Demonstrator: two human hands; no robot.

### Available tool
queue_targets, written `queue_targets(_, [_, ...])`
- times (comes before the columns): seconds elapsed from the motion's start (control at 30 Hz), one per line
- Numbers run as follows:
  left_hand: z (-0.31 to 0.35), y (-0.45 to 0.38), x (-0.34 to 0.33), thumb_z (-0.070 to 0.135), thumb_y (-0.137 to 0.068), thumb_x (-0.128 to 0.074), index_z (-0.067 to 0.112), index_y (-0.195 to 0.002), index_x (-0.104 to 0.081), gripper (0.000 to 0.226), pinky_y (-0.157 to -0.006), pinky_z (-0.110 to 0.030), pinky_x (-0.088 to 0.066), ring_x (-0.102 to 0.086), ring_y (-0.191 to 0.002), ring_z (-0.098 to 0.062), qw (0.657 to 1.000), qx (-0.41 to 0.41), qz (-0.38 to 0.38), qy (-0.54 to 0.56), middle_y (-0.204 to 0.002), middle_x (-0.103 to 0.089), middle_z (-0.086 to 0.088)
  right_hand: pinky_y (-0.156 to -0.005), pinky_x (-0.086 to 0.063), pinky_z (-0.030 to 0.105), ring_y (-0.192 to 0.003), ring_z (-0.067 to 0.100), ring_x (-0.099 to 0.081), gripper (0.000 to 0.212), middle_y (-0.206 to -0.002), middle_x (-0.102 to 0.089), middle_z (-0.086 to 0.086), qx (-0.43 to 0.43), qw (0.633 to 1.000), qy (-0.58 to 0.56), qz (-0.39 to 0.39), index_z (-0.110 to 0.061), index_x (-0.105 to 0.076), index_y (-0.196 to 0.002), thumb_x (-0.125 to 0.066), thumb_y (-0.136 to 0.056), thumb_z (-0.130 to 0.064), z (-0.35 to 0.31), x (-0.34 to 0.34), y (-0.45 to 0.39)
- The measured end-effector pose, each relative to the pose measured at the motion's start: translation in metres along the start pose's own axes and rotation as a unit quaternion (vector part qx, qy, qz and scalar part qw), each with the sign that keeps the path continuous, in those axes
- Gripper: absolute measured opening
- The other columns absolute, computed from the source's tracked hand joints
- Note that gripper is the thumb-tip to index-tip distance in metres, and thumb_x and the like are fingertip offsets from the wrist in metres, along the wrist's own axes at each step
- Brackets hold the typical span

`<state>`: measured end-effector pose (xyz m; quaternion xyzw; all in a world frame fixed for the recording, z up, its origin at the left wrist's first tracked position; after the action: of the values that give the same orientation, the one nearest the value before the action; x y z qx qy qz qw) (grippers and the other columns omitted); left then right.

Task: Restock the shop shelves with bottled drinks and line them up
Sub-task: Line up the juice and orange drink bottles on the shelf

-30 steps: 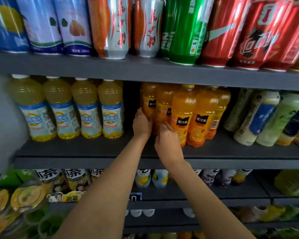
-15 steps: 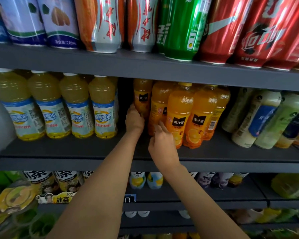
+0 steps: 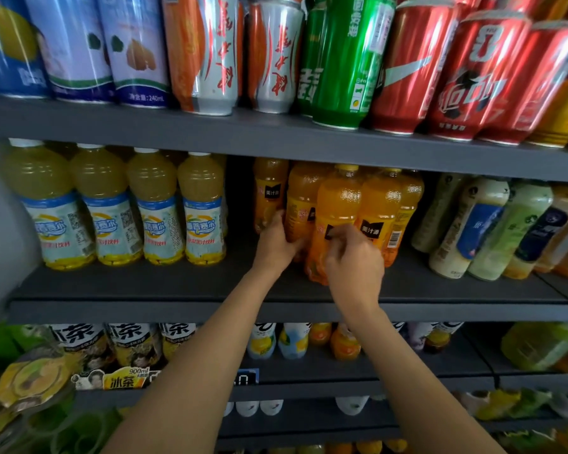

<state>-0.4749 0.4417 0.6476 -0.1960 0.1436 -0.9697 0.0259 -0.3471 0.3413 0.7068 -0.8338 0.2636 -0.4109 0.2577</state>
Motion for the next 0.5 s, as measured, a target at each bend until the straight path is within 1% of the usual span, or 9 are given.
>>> queue_targets(0.03, [-0.001, -0.001, 0.0, 0.024, -0.081, -0.069, 0.015, -0.136, -0.037, 0.065, -0.106, -0.044, -0.036, -0.044, -0.127, -0.024, 1.0, 0.002, -0.001, -0.005, -0.134, -0.05, -0.007, -0.062, -0.04, 0.027, -0.082, 0.023, -0.059, 0.015, -0.096, -0.063, 0.009, -0.016, 1.0, -0.002, 0.019, -0.005, -0.059, -0.102, -0.051, -0.089, -0.008, 0.006, 0.008, -0.001])
queue_targets(0.07, [-0.001, -0.002, 0.001, 0.025, -0.081, -0.069, 0.015, -0.135, -0.038, 0.063, -0.106, -0.046, -0.036, -0.044, -0.127, -0.025, 1.0, -0.002, -0.004, -0.012, -0.133, -0.051, -0.007, -0.066, -0.041, 0.028, -0.09, 0.025, -0.057, 0.02, -0.102, -0.06, 0.01, -0.031, 0.999, 0.002, 0.02, -0.004, -0.054, -0.107, -0.054, -0.089, -0.013, 0.013, 0.01, -0.002])
queue_targets(0.1, [-0.002, -0.002, 0.003, 0.026, -0.081, -0.069, 0.014, -0.133, -0.039, 0.062, -0.106, -0.046, -0.037, -0.045, -0.126, -0.026, 1.0, -0.004, -0.007, -0.017, -0.132, -0.051, -0.008, -0.072, -0.042, 0.032, -0.097, 0.027, -0.056, 0.029, -0.107, -0.058, 0.011, -0.047, 0.999, 0.014, -0.006, -0.004, -0.05, -0.112, -0.057, -0.088, -0.019, 0.019, 0.006, -0.002])
queue_targets(0.17, [-0.004, 0.001, 0.01, 0.024, -0.081, -0.069, 0.012, -0.131, -0.041, 0.06, -0.105, -0.041, -0.037, -0.046, -0.125, -0.026, 1.0, -0.004, -0.009, -0.024, -0.131, -0.052, -0.009, -0.081, -0.044, 0.037, -0.106, 0.031, -0.055, 0.05, -0.115, -0.056, 0.013, -0.072, 0.992, 0.051, -0.093, -0.003, -0.043, -0.122, -0.063, -0.085, -0.03, 0.028, -0.013, 0.004])
queue_targets(0.2, [-0.005, 0.003, 0.014, 0.023, -0.081, -0.069, 0.011, -0.131, -0.04, 0.059, -0.104, -0.037, -0.038, -0.047, -0.124, -0.026, 1.0, -0.004, -0.008, -0.026, -0.131, -0.052, -0.01, -0.083, -0.045, 0.037, -0.107, 0.031, -0.055, 0.056, -0.117, -0.057, 0.014, -0.08, 0.988, 0.059, -0.122, -0.004, -0.04, -0.125, -0.065, -0.084, -0.033, 0.03, -0.02, 0.007])
queue_targets(0.23, [-0.006, 0.005, 0.02, 0.021, -0.082, -0.068, 0.01, -0.131, -0.04, 0.058, -0.102, -0.035, -0.037, -0.048, -0.123, -0.025, 1.0, -0.003, -0.006, -0.03, -0.131, -0.052, -0.011, -0.083, -0.045, 0.038, -0.108, 0.032, -0.055, 0.058, -0.118, -0.056, 0.014, -0.086, 0.985, 0.062, -0.133, -0.004, -0.038, -0.126, -0.065, -0.084, -0.034, 0.029, -0.024, 0.008])
queue_targets(0.37, [-0.012, 0.013, 0.045, 0.017, -0.086, -0.063, 0.008, -0.135, -0.036, 0.057, -0.102, -0.035, -0.035, -0.045, -0.126, -0.026, 0.998, 0.014, 0.004, -0.062, -0.135, -0.049, -0.012, -0.085, -0.044, 0.036, -0.114, 0.03, -0.051, 0.056, -0.124, -0.051, 0.014, -0.115, 0.983, 0.069, -0.128, -0.004, -0.035, -0.127, -0.063, -0.086, -0.031, 0.027, -0.027, 0.007])
queue_targets(0.5, [-0.019, 0.014, 0.053, 0.016, -0.088, -0.059, 0.011, -0.14, -0.03, 0.059, -0.108, -0.04, -0.034, -0.042, -0.13, -0.025, 0.997, 0.046, -0.049, -0.032, -0.14, -0.044, -0.011, -0.09, -0.041, 0.036, -0.117, 0.03, -0.048, 0.052, -0.126, -0.049, 0.014, -0.118, 0.983, 0.044, -0.133, -0.003, -0.039, -0.125, -0.063, -0.087, -0.028, 0.027, -0.028, 0.008])
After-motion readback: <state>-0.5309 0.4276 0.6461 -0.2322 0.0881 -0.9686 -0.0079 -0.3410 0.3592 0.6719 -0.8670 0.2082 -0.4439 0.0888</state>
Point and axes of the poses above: each hand's wrist, its own y-axis away from the middle knuckle, its own x-axis out of the back of the hand, z = x × y, the point moved 9 cm from there along -y, towards the middle knuckle
